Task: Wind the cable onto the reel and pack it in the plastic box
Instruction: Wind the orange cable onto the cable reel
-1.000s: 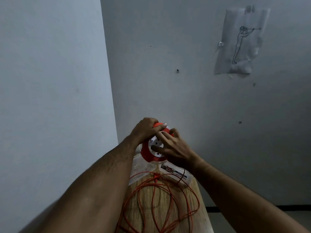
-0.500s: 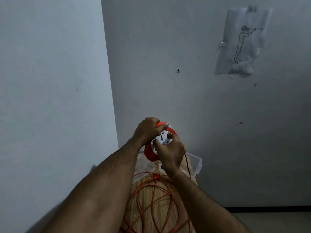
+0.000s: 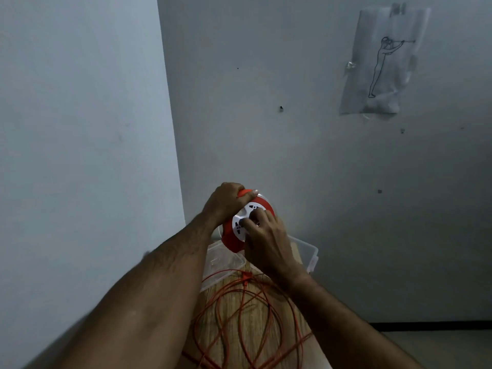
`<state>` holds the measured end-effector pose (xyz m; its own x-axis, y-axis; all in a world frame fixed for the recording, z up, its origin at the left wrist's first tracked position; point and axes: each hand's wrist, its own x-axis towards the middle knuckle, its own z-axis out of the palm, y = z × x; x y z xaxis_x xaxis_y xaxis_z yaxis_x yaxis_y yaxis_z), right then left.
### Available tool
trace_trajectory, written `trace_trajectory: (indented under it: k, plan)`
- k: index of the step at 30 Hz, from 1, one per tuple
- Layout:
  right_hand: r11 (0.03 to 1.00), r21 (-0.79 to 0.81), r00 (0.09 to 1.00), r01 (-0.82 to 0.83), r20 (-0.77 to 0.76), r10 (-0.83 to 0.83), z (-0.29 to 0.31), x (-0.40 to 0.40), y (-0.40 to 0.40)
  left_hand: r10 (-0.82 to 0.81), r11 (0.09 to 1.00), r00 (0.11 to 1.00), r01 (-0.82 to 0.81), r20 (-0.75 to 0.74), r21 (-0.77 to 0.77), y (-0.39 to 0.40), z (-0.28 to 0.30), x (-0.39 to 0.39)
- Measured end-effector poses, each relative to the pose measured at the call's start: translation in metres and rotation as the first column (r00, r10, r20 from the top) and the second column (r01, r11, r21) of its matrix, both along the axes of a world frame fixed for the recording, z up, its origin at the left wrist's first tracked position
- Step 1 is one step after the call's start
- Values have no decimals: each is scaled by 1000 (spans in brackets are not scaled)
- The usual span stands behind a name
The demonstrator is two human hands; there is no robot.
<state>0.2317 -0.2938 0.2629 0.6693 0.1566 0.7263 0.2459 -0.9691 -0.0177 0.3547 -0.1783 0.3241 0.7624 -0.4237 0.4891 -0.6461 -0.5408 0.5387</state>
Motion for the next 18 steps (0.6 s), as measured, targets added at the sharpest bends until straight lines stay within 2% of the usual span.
trace_trajectory:
  k: [2, 4, 10, 14, 18]
  plan:
    - [991, -120, 993, 56, -100, -68, -3, -1, -6, -3, 1000, 1000, 3, -1, -9, 1, -3, 1]
    - [986, -120, 980, 120, -143, -136, -4, -3, -7, -12, 1000, 1000, 11, -12, -7, -1, -6, -2]
    - [975, -197, 983, 100, -134, -128, -5, -8, -8, -47, 998, 999, 47, -25, 34, -6, -15, -11]
    - [998, -61, 992, 34, -117, -41, -4, -7, -10, -57, 997, 998, 57, -2, 59, -10, -19, -19]
    - [978, 204, 981, 42, -191, -3, -4, -8, -5, -17, 999, 999, 16, 29, 50, -10, -24, -18]
